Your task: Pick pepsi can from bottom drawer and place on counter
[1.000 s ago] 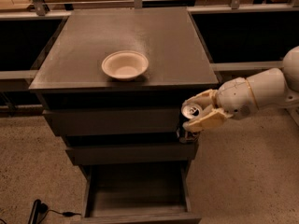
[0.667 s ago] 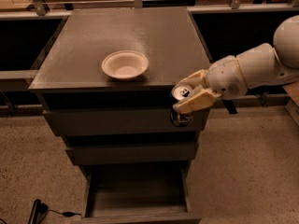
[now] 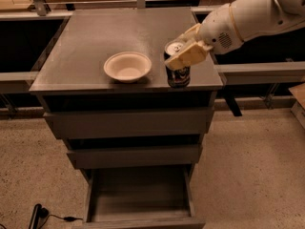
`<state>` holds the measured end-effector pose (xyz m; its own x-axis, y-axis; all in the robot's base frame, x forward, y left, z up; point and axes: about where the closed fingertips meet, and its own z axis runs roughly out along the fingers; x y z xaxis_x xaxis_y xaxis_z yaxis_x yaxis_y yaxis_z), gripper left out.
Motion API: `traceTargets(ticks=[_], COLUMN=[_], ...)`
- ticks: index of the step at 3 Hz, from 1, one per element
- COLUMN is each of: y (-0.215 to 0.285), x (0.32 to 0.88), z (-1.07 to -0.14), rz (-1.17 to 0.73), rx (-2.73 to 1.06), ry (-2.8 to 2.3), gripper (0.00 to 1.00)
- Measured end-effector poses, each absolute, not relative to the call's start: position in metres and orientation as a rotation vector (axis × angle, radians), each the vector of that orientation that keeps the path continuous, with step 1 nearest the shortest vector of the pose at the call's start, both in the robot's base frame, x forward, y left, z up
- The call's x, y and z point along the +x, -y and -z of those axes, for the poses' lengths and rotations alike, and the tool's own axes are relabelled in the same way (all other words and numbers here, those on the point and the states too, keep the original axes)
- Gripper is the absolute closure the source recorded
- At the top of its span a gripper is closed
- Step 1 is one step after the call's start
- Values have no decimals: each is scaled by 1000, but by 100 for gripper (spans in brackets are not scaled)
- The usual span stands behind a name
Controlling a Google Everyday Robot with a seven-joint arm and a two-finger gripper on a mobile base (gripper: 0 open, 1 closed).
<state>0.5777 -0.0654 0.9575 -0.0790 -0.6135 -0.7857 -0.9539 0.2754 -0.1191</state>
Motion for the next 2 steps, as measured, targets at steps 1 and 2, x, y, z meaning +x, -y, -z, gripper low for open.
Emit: traceTargets(ticks=[1,2], y=[72,92], x=[595,622], z=[-976,-974], rz=[-573,-549], rx=[-1300,-1130], ry=[-1726,-1692], gripper=[100,100])
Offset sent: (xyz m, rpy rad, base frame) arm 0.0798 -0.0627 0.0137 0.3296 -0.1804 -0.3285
